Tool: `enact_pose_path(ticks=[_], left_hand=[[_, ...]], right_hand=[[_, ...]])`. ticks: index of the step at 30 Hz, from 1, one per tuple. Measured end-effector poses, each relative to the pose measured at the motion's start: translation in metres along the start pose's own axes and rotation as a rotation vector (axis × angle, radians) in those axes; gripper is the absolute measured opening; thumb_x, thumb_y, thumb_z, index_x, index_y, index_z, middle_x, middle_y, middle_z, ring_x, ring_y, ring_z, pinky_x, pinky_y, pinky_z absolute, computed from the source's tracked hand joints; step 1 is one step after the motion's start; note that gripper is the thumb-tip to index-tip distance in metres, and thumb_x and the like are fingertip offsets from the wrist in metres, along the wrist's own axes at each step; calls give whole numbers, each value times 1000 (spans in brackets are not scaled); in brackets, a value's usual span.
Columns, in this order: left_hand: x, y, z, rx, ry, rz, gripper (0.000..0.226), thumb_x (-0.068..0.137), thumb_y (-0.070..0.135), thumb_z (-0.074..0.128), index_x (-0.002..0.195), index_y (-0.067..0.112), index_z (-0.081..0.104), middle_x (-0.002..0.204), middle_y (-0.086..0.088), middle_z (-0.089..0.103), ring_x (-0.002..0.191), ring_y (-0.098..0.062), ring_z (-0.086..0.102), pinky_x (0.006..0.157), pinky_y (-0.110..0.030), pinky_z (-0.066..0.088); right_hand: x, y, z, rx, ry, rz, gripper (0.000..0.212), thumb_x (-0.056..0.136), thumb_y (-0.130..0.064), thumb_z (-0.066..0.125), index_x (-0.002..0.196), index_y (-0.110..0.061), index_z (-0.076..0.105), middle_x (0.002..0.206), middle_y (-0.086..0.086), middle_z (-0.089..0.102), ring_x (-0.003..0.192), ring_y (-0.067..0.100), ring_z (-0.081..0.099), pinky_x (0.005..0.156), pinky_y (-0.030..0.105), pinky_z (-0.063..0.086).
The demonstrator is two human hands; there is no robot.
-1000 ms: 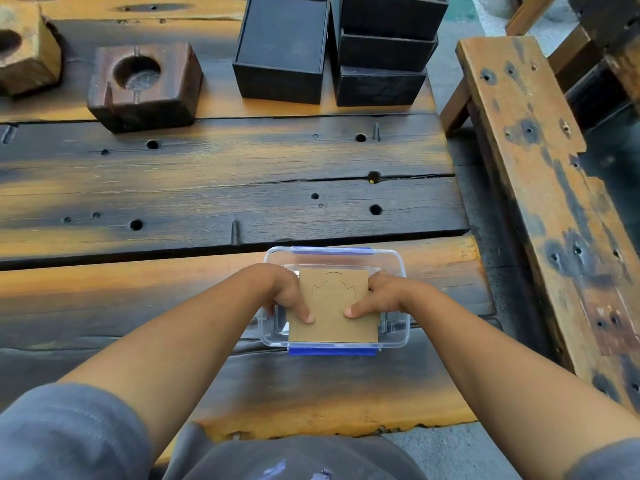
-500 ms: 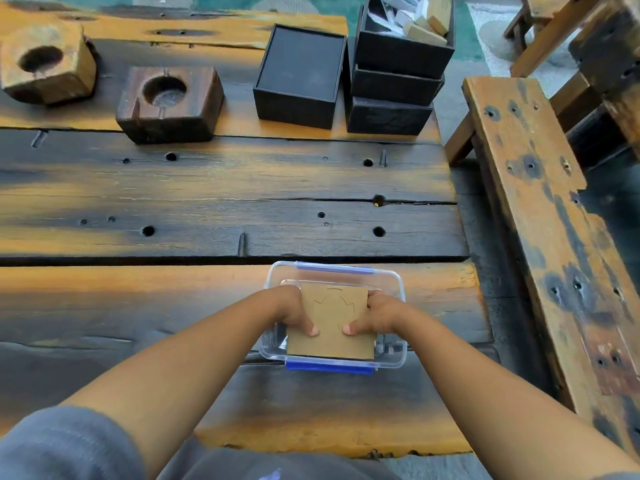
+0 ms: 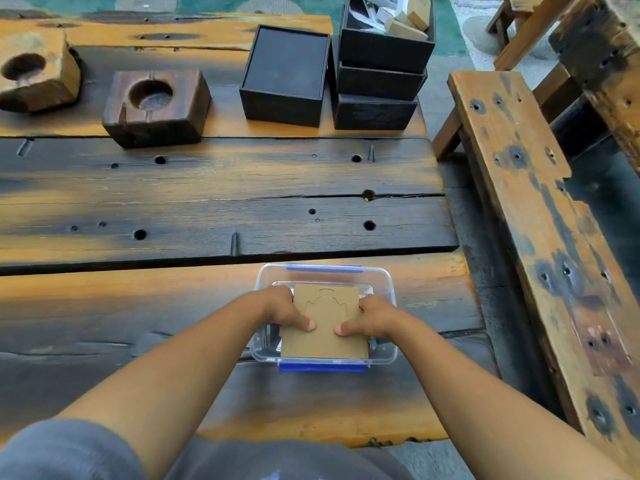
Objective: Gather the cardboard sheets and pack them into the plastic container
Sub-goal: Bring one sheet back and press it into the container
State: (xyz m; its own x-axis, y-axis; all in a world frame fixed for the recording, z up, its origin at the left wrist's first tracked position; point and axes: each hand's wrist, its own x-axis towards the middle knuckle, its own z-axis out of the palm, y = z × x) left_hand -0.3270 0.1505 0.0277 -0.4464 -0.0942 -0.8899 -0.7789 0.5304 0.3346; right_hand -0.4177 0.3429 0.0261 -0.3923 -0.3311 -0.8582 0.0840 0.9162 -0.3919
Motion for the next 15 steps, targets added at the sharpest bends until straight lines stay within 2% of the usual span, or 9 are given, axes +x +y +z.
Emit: enact_pose_path(ticks=[3,6,10,12,15], left_hand=[[-1,3,5,102,29,-25,86,67,56,81,136,13,52,136,-3,54,124,-23,53,105,-33,43],[0,-1,0,31,-3,-2,76,69,51,83,130,14,58,134,-2,60,113,-21,57,97,-28,43],[4,-2,4,98,5,-19,91,64,60,81,139,17,52,142,-4,50,131,-24,47,113,-40,38],[7,-1,5,119,43,-17,90,62,61,82,135,15,55,139,-5,51,124,-24,51,108,-37,42],[7,-2,-1,75,55,9,85,61,58,84,128,13,59,128,-6,54,100,-21,54,90,-30,45]], right_hand=[[3,-1,-1,-69,21,29,76,70,-42,84,128,-14,44,116,1,55,95,18,56,67,25,47],[3,-4,-3,-93,6,41,86,69,-44,83,136,-12,39,132,5,53,100,19,55,78,30,48],[2,-8,-1,-166,23,40,92,71,-47,81,142,-10,36,142,4,43,119,25,54,89,34,49],[2,-8,-3,-99,17,29,85,72,-44,82,139,-11,40,140,3,47,119,25,56,91,34,50],[0,-2,-5,90,-4,-7,70,73,-35,83,130,-14,47,131,5,60,112,23,61,98,39,51]])
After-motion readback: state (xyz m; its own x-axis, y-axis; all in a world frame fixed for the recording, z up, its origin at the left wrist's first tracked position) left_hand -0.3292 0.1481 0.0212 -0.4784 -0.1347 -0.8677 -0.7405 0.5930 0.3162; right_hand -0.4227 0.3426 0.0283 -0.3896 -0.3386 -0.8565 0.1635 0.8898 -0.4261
